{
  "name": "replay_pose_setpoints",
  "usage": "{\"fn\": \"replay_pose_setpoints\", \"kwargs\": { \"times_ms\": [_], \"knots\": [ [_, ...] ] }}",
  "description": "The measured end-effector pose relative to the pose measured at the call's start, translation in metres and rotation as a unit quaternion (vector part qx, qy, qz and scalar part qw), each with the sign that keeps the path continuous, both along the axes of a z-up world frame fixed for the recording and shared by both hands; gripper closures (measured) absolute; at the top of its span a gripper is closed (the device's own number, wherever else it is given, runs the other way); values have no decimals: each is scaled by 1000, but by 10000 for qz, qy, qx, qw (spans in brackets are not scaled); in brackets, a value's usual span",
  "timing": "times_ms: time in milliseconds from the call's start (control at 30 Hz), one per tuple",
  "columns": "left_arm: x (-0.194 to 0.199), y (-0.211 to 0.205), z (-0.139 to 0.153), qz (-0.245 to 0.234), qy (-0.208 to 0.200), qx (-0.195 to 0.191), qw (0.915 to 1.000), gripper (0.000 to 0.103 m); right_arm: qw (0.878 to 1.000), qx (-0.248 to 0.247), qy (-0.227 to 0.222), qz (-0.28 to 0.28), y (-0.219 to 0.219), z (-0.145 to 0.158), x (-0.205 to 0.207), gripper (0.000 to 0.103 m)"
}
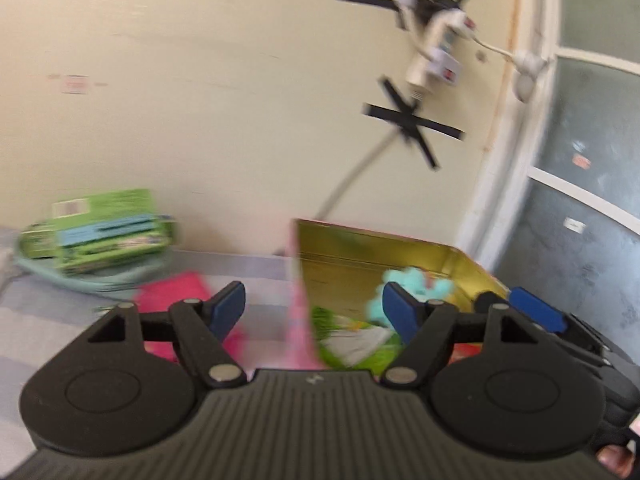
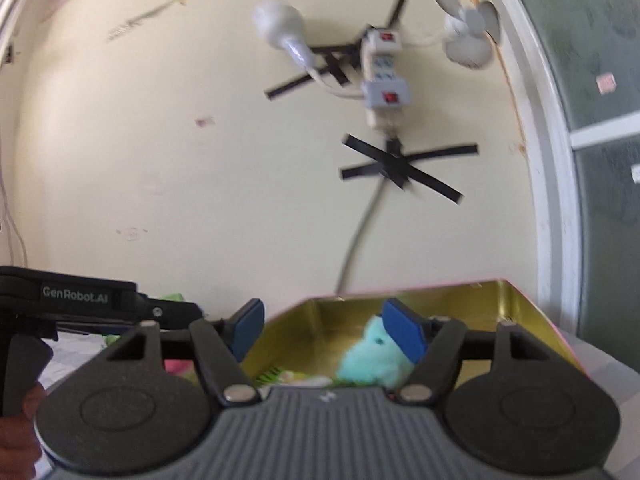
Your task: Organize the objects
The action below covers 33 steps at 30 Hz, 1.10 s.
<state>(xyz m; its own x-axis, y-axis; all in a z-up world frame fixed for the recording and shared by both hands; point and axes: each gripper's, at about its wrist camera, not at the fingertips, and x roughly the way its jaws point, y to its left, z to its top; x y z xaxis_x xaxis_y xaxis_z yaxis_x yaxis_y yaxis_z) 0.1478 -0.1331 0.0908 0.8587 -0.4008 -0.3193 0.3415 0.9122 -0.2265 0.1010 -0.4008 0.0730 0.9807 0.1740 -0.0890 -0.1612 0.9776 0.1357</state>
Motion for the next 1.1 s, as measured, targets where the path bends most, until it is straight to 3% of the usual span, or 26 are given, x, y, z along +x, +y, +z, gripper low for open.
{"fn": "replay_pose_setpoints", "kwargs": {
  "times_ms": [67, 167, 367, 433, 467, 567, 767, 867, 1000, 1067, 1100],
  "knots": [
    [-2, 29, -10, 472, -17, 187, 9987, 26, 9995, -204, 33, 245, 20, -1, -2, 33],
    [1, 65, -29, 1224, 153, 699, 9899, 26, 9954, -660, 171, 672, 58, -3, -1, 33],
    [5, 122, -53, 2028, 366, 960, 9738, 26, 9814, -1280, 854, 1147, 143, -8, 24, 32],
    [8, 139, -54, 1998, 573, 486, 9770, 26, 9787, -1406, 1053, 1060, 168, -14, 39, 30],
    [10, 140, -54, 2040, 607, 430, 9761, 26, 9779, -1458, 1112, 999, 177, -16, 48, 27],
    [11, 138, -55, 1973, 609, 419, 9775, 26, 9750, -1788, 1146, 652, 203, -27, 70, 16],
    [6, 131, -56, 1933, 472, 535, 9786, 26, 9648, -2164, 1447, 365, 229, -38, 111, 13],
    [9, 137, -57, 1955, 587, 370, 9782, 26, 9606, -1974, 1908, 441, 225, -41, 133, 13],
    [14, 146, -60, 1992, 782, 119, 9768, 26, 9618, -1919, 1883, 521, 220, -45, 130, 16],
    [16, 148, -60, 2001, 832, 48, 9762, 26, 9624, -1999, 1751, 563, 220, -46, 123, 30],
    [16, 149, -61, 2007, 841, 29, 9760, 26, 9630, -1969, 1732, 618, 218, -46, 119, 30]
  ]
}}
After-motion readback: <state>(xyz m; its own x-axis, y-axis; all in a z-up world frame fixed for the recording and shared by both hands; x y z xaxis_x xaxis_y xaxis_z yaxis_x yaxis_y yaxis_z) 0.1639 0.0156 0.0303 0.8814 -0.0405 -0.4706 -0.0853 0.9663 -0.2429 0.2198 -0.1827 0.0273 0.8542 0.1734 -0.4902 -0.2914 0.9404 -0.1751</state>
